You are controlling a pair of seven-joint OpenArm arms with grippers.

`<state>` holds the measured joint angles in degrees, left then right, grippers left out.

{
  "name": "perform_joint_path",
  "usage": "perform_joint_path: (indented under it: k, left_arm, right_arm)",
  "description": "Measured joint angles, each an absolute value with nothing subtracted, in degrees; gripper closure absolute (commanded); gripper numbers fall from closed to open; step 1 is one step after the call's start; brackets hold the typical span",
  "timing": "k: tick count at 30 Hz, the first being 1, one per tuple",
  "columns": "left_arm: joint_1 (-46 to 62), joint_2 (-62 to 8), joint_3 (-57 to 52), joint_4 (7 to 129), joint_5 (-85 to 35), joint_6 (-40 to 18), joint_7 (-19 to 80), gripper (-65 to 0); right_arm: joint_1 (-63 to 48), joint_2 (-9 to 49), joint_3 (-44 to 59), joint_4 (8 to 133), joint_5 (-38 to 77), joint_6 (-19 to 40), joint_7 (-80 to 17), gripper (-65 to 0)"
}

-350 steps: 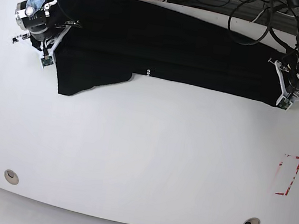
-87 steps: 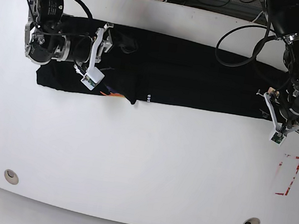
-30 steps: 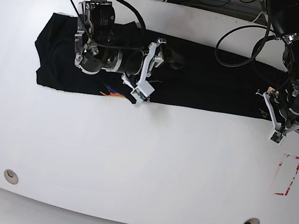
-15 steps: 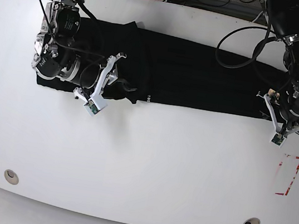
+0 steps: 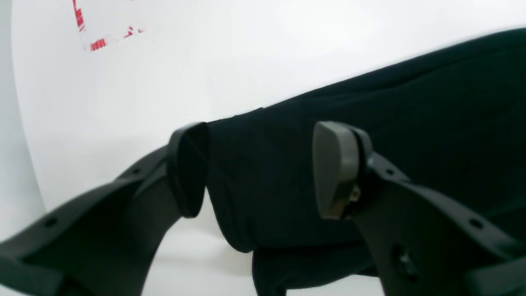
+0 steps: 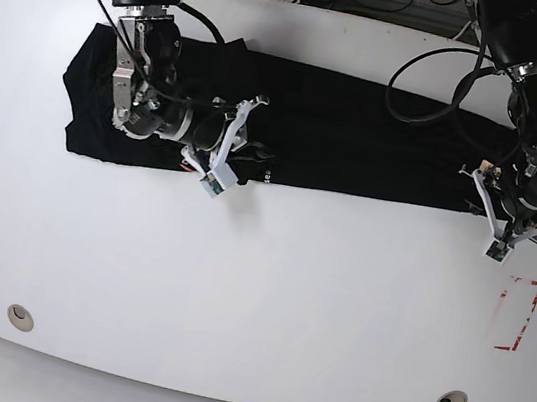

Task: Layout the t-shirt on the table in an organized manner, then fold the t-shirt properly
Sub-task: 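Fold the grasped side with the right gripper toward the shirt's middle, then release the folded side and raise the right gripper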

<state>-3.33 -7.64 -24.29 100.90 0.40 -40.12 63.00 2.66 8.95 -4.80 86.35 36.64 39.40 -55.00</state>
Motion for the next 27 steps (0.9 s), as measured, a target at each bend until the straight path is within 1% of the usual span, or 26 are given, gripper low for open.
perform_joint_path:
  k: [4, 8, 11, 14, 16, 19, 21, 24, 27]
  left_arm:
    - [-3.33, -7.70, -22.76, 100.90, 0.40, -40.10, 62.98, -37.2]
    - [-3.22, -7.64, -22.33, 100.88, 0.14, -40.14, 62.94, -37.2]
    - [-3.16, -7.64, -22.33, 100.88, 0.38, -40.12, 62.98, -37.2]
    - [-3.18, -7.70, -22.33, 100.88, 0.40, -40.12, 63.00, -37.2]
    - [-3.18, -7.75, -22.35, 100.90, 0.43, -40.12, 63.00, -37.2]
    - [-3.20, -7.77, -22.35, 100.92, 0.40, -40.14, 63.00, -37.2]
    - [-3.33, -7.62, -22.33, 100.92, 0.40, -40.12, 62.98, -37.2]
    - [-3.46, -7.51, -22.26, 100.90, 0.19, -40.14, 62.87, -37.2]
    - [-3.40, -7.75, -22.39, 100.92, 0.30, -40.14, 62.87, -37.2]
  right_arm:
    - [3.57, 8.62, -6.09, 79.72, 33.30, 39.53, -51.05, -4.3]
    - [5.04, 8.56, -6.28, 74.83, 32.95, 40.51, -45.89, -4.3]
    - [5.56, 8.64, -6.15, 73.52, 33.30, 40.53, -45.01, -4.3]
    - [4.91, 9.28, -4.73, 76.66, 34.00, 40.27, -48.03, -4.3]
    - [4.19, 10.68, -3.64, 81.06, 34.89, 39.59, -52.34, -4.1]
    - [3.75, 13.28, -1.39, 86.74, 37.67, 39.70, -56.21, -4.1]
    - [3.81, 15.09, 1.89, 91.61, 38.68, 39.72, -59.13, -4.1]
    - [3.64, 16.34, 6.92, 96.73, 39.07, 39.64, -61.36, -4.1]
    - [2.31, 17.45, 11.46, 98.43, 39.51, 39.68, -63.16, -4.1]
